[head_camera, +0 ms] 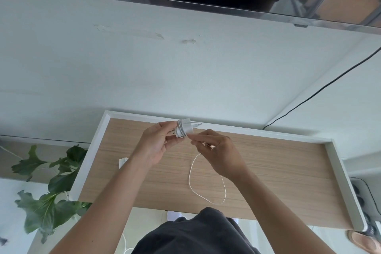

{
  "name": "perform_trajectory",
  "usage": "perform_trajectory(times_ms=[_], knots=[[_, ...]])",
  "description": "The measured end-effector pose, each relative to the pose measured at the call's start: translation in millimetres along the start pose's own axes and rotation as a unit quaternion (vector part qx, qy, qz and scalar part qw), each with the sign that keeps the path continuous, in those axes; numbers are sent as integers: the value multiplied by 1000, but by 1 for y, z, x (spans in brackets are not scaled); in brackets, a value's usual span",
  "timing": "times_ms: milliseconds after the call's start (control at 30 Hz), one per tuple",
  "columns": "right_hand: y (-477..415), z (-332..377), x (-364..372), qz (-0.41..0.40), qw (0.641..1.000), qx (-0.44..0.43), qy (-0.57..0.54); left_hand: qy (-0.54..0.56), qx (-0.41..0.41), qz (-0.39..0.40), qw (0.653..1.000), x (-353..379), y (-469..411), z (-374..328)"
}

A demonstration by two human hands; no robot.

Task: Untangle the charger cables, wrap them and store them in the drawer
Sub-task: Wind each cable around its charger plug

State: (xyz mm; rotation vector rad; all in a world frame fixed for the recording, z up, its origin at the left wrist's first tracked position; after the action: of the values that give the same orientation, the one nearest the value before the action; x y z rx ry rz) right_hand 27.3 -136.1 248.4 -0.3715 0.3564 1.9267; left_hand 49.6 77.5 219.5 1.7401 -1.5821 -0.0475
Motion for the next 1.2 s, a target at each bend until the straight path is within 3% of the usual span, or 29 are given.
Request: perform_trajectory(times_ms=[267,533,700,933,1100,1200], knots=[[5,-4,-5,30,997,50,-48,-13,6,10,1000,-2,4,-3],[2,-3,-15,82,993,75,-39,-32,-25,92,995,2,14,-7],[-3,-8,-34,57,988,144,-12,-98,-44,148,983,5,23,-12],[-12,-2,-42,137,977,109,119,-269,-27,191,943,13,31,-16],[-13,2,-40,135,970,108,169,-339,5,151,929,16,28,-13],[-14,8,-33,107,970,121,181,-408,56,128,902,18,26,-11]])
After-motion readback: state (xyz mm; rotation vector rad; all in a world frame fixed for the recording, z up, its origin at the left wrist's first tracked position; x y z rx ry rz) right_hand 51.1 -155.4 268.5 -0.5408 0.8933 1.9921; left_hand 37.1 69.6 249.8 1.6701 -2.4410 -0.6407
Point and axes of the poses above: each hand's wrist, its own y-axis away from the middle knuckle, its own x-axis out of the palm, z = x × y, the point moved 3 cm from there along -y, towards the middle knuckle, and after that the axes turned 6 degrees about z, right-handed, at the moved point
